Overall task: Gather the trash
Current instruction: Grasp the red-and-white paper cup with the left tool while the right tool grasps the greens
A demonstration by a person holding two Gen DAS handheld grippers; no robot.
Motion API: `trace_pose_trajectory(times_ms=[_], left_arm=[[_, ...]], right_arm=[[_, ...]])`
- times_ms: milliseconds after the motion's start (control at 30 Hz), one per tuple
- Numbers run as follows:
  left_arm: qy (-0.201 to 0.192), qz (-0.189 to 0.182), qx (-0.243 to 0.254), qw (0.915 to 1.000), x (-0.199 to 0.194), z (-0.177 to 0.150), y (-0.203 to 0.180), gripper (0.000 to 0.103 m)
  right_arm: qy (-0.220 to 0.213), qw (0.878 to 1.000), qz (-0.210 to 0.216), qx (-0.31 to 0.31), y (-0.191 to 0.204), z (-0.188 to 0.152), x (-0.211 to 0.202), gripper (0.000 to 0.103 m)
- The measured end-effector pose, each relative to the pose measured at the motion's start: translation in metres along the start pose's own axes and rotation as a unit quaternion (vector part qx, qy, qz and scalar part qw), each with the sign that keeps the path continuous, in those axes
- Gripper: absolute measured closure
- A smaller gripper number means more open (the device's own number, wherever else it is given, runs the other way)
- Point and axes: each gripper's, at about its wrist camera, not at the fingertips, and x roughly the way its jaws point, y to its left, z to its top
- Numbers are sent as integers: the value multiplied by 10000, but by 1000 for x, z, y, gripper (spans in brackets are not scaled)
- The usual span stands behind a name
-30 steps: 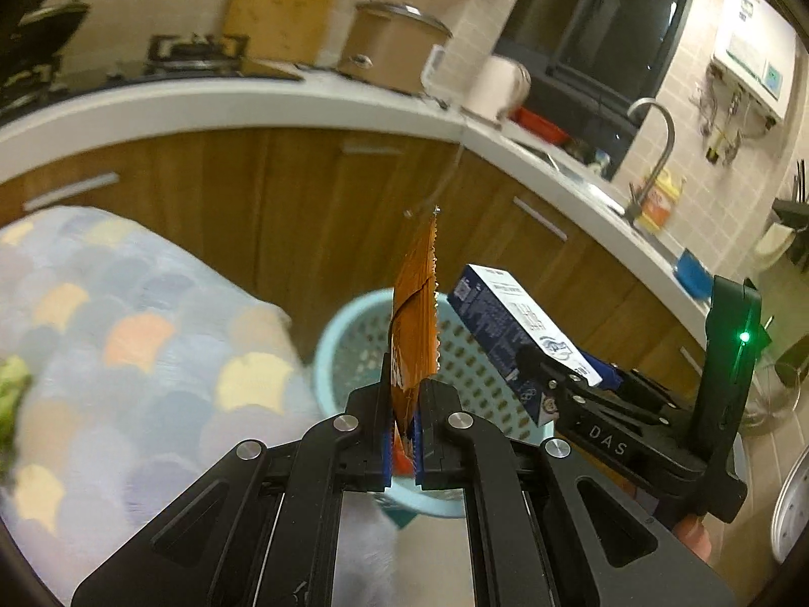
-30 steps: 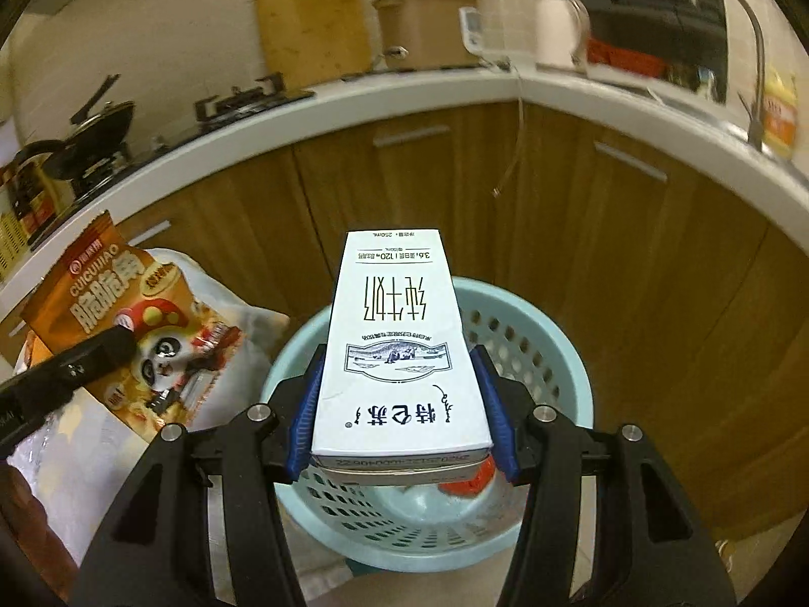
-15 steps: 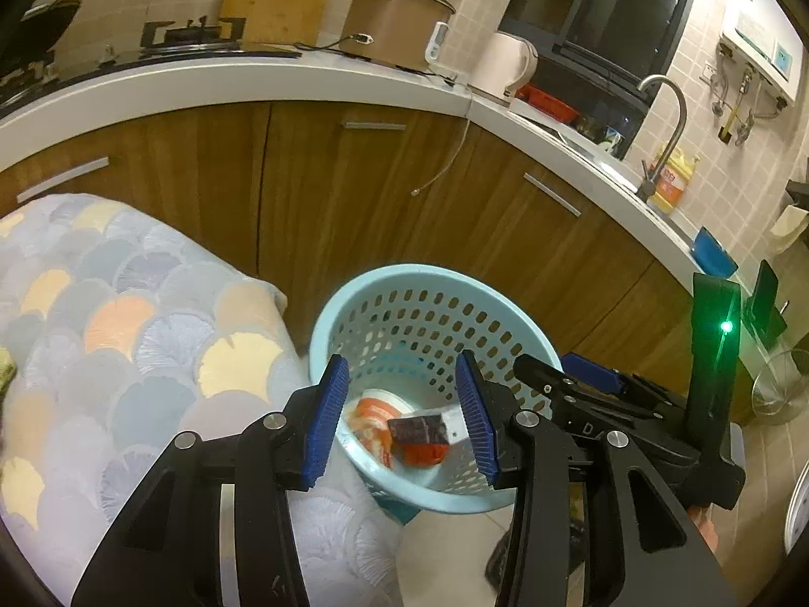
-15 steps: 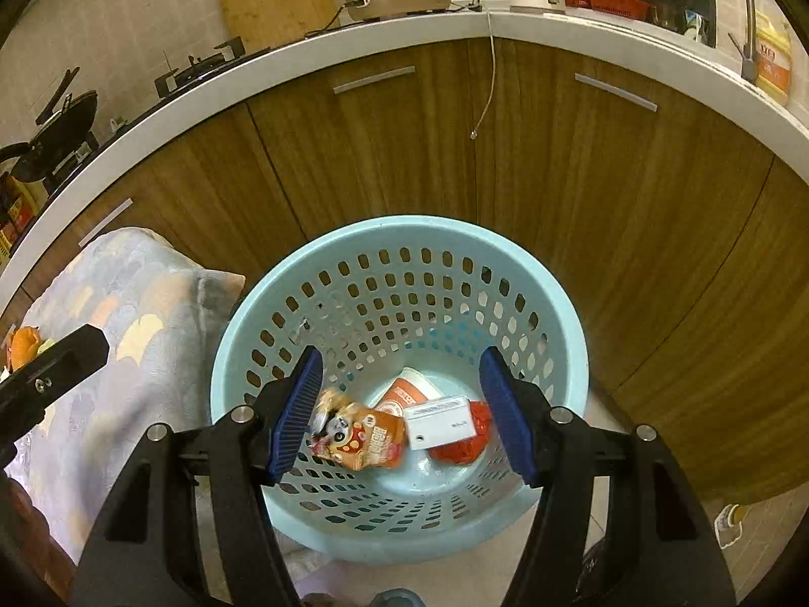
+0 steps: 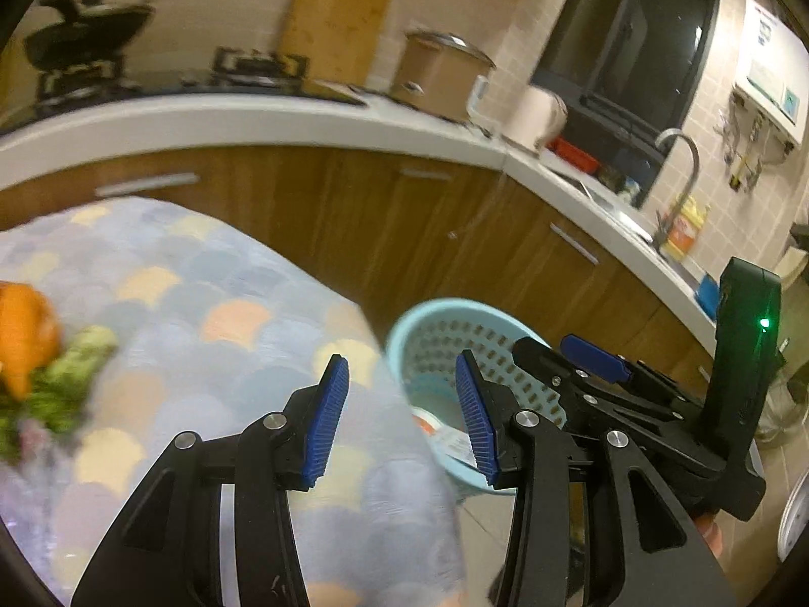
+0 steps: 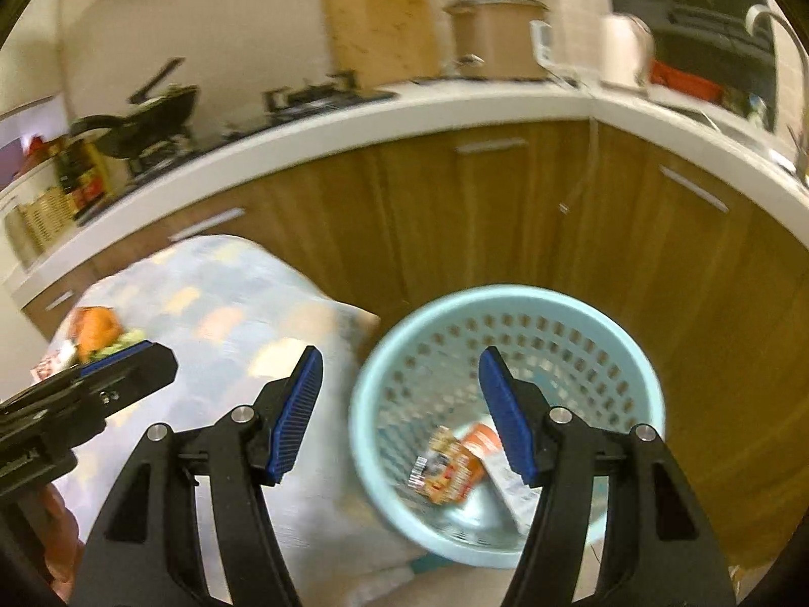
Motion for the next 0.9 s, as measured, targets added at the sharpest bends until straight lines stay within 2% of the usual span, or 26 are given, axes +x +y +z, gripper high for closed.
trace_pose_trajectory(times_ms=[267, 400, 533, 733, 900], left_arm=[[-567, 546, -331, 9963, -69, 7, 52, 61], [-838, 988, -464, 9905, -106, 7, 83, 61], [-965, 1421, -699, 9826, -136, 4, 119, 60], [-867, 1888, -1247, 9702, -159, -7, 182, 49], [-722, 1911, -1538, 9668, -159, -17, 217, 37]], right_arm=[[-112, 9962, 656, -564, 88, 6, 2, 52], [-42, 9924, 905, -837, 132, 5, 8, 66], [25, 9885, 1131, -1003, 170, 3, 17, 67], [176, 9836, 1347, -1187, 213, -8, 29, 67], [278, 9804, 1439, -1318, 236, -14, 36, 67]])
